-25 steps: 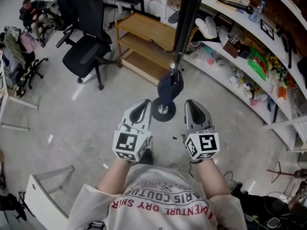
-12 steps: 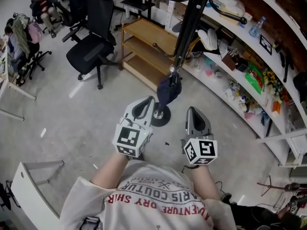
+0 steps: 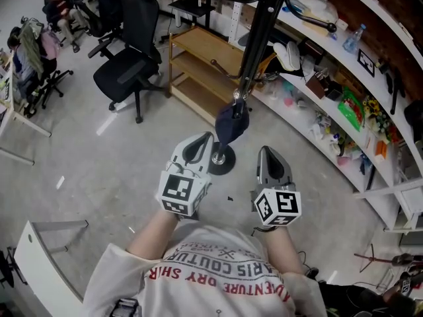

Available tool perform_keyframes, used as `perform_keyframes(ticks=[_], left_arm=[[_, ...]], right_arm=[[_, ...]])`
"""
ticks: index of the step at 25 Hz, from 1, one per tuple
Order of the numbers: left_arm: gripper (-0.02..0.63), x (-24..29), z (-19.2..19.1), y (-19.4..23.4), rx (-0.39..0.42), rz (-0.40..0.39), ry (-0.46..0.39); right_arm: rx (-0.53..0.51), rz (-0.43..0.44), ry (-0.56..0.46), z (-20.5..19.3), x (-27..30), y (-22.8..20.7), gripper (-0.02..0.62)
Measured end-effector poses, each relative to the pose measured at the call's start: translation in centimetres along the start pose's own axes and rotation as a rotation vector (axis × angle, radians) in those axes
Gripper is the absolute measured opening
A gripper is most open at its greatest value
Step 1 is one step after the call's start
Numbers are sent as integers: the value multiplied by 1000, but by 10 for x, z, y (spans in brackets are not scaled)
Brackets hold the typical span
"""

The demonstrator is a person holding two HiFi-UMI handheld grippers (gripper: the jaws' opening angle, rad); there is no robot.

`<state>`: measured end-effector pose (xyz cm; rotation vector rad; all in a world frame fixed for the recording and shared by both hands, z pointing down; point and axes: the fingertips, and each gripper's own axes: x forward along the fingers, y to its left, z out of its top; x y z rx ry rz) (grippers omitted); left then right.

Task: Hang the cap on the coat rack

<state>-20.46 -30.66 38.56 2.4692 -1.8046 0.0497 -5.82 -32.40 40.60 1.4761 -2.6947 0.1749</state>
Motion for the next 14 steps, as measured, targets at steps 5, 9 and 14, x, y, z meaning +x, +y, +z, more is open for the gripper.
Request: perform_keyframes(ticks=[5, 9, 14], left_arm=[[5, 3, -1, -4, 1, 1, 4], [5, 4, -3, -4, -5, -2, 10], [5, 3, -2, -3, -10, 2, 11]], right_arm=[[-26, -3, 8, -2, 0, -4, 15], [-22, -11, 16, -5, 1, -6, 15], [-9, -19, 30, -9, 2, -10, 15]])
